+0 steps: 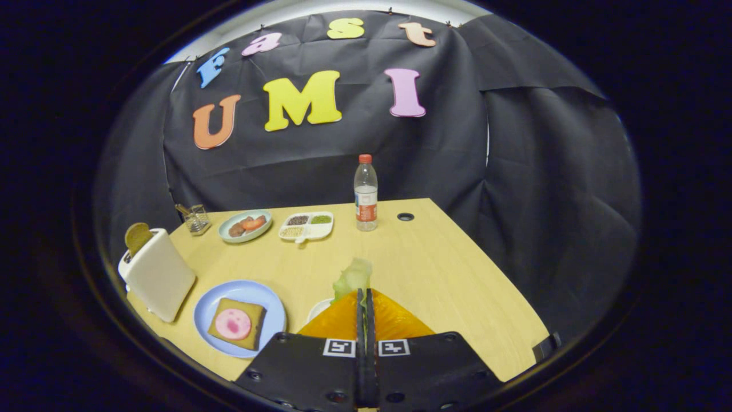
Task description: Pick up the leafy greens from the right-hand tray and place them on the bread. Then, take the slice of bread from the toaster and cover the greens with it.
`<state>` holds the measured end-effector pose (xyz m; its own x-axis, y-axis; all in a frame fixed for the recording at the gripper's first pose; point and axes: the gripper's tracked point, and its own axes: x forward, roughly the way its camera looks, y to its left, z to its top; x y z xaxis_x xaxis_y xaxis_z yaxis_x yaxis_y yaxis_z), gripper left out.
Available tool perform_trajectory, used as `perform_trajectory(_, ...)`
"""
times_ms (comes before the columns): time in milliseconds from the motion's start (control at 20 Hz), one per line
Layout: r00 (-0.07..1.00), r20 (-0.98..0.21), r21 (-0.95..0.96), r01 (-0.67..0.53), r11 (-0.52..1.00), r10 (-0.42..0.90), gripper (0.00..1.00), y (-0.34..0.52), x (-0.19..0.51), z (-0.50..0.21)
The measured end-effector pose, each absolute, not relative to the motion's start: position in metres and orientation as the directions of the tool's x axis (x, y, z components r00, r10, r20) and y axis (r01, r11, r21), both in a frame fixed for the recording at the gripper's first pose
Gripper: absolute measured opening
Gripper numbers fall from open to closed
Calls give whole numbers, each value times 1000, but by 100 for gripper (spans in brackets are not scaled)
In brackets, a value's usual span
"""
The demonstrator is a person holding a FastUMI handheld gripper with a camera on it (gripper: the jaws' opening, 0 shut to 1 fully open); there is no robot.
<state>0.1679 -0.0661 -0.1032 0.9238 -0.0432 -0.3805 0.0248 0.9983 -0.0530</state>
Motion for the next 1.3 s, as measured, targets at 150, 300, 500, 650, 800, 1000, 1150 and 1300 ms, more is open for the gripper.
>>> perform_trajectory(150, 931, -366, -46, -2, 999, -15, 0, -41, 165, -96)
perform_trajectory(300, 933, -359, -58, -40, 998, 17, 0, -12, 162, -92)
perform_trajectory(500, 929, -351, -51, -144, 988, 117, 0, 47, 152, -92)
perform_trajectory(650, 900, -379, 0, -231, 973, 214, 0, 97, 145, -106)
perform_trajectory(800, 851, -410, 94, -318, 943, 328, 0, 148, 138, -122)
perform_trajectory(1000, 783, -479, 191, -348, 918, 396, 0, 186, 140, -161)
perform_trajectory(1150, 788, -507, 160, -312, 936, 349, 0, 182, 154, -181)
perform_trajectory(1300, 839, -491, 53, -239, 970, 234, 0, 153, 183, -195)
